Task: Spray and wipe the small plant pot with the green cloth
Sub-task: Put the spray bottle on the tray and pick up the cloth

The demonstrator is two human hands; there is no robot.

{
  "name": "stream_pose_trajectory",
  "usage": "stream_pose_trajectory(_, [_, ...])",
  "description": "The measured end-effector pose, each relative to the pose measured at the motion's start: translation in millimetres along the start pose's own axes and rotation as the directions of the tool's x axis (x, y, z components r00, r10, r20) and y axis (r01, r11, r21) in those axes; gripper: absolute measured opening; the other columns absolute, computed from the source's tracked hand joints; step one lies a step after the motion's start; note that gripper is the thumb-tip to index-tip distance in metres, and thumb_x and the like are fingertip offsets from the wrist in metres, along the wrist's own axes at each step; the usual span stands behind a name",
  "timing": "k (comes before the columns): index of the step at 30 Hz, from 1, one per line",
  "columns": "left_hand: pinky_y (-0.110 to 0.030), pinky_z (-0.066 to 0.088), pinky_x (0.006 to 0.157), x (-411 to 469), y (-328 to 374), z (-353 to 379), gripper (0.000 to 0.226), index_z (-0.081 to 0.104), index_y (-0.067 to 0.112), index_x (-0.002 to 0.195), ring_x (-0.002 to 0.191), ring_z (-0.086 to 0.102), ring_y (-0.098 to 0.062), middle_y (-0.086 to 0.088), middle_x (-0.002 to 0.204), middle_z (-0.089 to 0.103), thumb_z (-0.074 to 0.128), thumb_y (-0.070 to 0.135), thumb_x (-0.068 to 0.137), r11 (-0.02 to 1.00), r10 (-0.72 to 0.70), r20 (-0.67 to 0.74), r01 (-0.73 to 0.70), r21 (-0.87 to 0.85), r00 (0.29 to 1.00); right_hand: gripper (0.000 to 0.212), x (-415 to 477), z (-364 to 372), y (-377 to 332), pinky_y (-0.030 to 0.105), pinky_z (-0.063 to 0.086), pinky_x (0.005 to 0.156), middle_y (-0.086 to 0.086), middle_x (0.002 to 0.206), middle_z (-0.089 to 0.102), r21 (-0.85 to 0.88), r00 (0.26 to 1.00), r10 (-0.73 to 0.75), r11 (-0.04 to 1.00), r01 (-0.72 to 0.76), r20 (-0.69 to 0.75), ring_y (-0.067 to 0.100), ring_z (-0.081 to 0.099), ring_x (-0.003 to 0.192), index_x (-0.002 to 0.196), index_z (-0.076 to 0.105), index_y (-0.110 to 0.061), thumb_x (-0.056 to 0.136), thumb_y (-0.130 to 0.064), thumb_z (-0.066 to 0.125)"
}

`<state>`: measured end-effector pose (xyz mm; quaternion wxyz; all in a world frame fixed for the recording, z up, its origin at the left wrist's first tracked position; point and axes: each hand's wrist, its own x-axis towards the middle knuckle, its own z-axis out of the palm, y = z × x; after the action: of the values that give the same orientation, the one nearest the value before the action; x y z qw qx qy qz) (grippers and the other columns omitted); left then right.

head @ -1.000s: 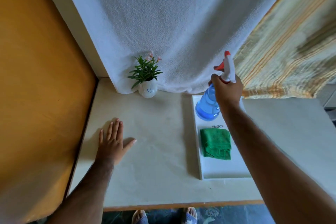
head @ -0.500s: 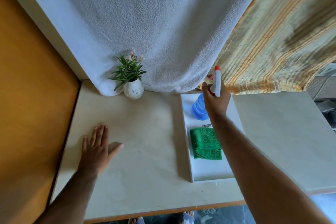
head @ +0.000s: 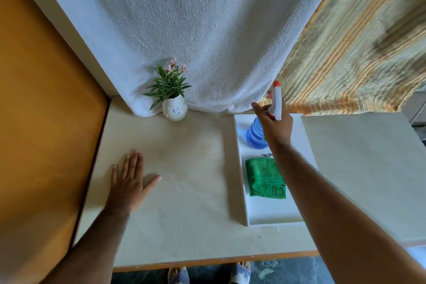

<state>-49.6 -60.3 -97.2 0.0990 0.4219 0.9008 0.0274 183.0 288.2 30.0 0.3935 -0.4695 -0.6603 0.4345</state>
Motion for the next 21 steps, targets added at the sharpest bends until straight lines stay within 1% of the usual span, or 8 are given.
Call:
stream_pose_trajectory(2, [-0.061, 0.019, 0.116, -1, -1, -1, 0.101, 0.024, 0.008, 0.156, 0.15, 0.024, -0.031, -0.013, 0.164, 0.025, 0.022, 0.08, 0.085, 1.0, -0.001, -0.006, 0.001, 0.009, 1.0, 0.064, -12, -9, 5, 0.02, 0.05, 0.088, -0.018, 0.099, 0.069, -0.009, 0.999, 0.005, 1.0, -0.004, 0.038, -0.007, 0.064, 0.089, 0.138, 0.052, -0.03, 0.083, -0.044, 0.081])
stream_pose_trajectory(4, [-0.06, 0.018, 0.117, -2, 0, 0, 0.1, 0.024, 0.008, 0.156, 0.151, 0.023, -0.03, -0.011, 0.165, 0.024, 0.023, 0.079, 0.085, 1.0, 0.002, -0.012, -0.002, 0.005, 1.0, 0.067, -35, -26, 19, 0.03, 0.046, 0.102, -0.01, 0.121, 0.063, -0.04, 0.999, -0.037, 0.998, 0.037, -0.003, -0.001, 0.058, 0.113, 0.145, 0.042, -0.035, 0.087, -0.052, 0.072])
stream_pose_trajectory(6, [-0.061, 0.02, 0.116, -3, 0, 1, 0.099, 0.029, 0.006, 0.154, 0.148, 0.03, -0.032, -0.014, 0.162, 0.03, 0.026, 0.077, 0.085, 1.0, 0.015, -0.022, -0.015, 0.004, 1.0, 0.072, -66, -52, 37, 0.035, 0.044, 0.106, -0.002, 0.129, 0.058, -0.142, 0.995, -0.098, 0.985, 0.096, -0.012, 0.01, 0.054, 0.123, 0.15, 0.039, -0.024, 0.09, -0.051, 0.068])
stream_pose_trajectory(8, [-0.062, 0.02, 0.115, -3, 1, 0, 0.098, 0.031, 0.005, 0.153, 0.147, 0.032, -0.034, -0.015, 0.161, 0.032, 0.029, 0.077, 0.085, 1.0, 0.025, -0.032, -0.025, 0.005, 0.999, 0.074, -95, -77, 54, 0.033, 0.04, 0.109, 0.004, 0.138, 0.056, -0.322, 0.967, -0.194, 0.916, 0.239, 0.167, 0.018, 0.05, 0.131, 0.15, 0.041, -0.013, 0.09, -0.045, 0.069])
stream_pose_trajectory(11, [-0.059, 0.012, 0.121, -4, 1, -2, 0.09, 0.021, 0.009, 0.157, 0.153, 0.015, -0.032, -0.014, 0.166, 0.018, 0.029, 0.072, 0.093, 0.999, 0.035, -0.057, -0.034, 0.003, 0.998, 0.082, -123, -94, 78, 0.041, 0.034, 0.117, 0.009, 0.157, 0.043, -0.445, 0.795, -0.263, 0.713, 0.541, 0.546, 0.021, 0.033, 0.149, 0.153, 0.04, -0.005, 0.085, -0.043, 0.069])
stream_pose_trajectory(14, [-0.059, 0.007, 0.123, -6, 0, -4, 0.089, 0.014, 0.011, 0.158, 0.154, 0.004, -0.03, -0.012, 0.168, 0.009, 0.026, 0.073, 0.095, 0.999, 0.045, -0.052, -0.046, -0.005, 0.998, 0.092, -134, -94, 95, 0.047, 0.032, 0.118, 0.006, 0.165, 0.026, -0.497, 0.684, -0.231, 0.535, 0.684, 0.693, 0.021, 0.018, 0.155, 0.157, 0.034, -0.005, 0.08, -0.041, 0.07])
stream_pose_trajectory(18, [-0.062, 0.016, 0.118, -2, -1, 0, 0.099, 0.023, 0.008, 0.156, 0.151, 0.021, -0.032, -0.012, 0.165, 0.023, 0.021, 0.079, 0.087, 1.0, -0.007, -0.01, 0.007, -0.001, 1.0, 0.095, -131, -91, 98, 0.046, 0.026, 0.122, 0.01, 0.166, 0.023, -0.545, 0.682, -0.189, 0.468, 0.695, 0.707, 0.024, 0.017, 0.155, 0.157, 0.033, -0.003, 0.079, -0.044, 0.069])
stream_pose_trajectory(21, [-0.059, 0.01, 0.119, 0, -2, 3, 0.106, 0.019, 0.01, 0.157, 0.152, 0.016, -0.029, -0.009, 0.167, 0.019, 0.011, 0.085, 0.083, 1.0, -0.011, 0.0, 0.011, 0.003, 1.0, 0.095, -124, -87, 100, 0.041, 0.02, 0.124, 0.013, 0.165, 0.027, -0.568, 0.685, -0.165, 0.441, 0.695, 0.71, 0.026, 0.02, 0.154, 0.155, 0.036, -0.002, 0.077, -0.042, 0.074])
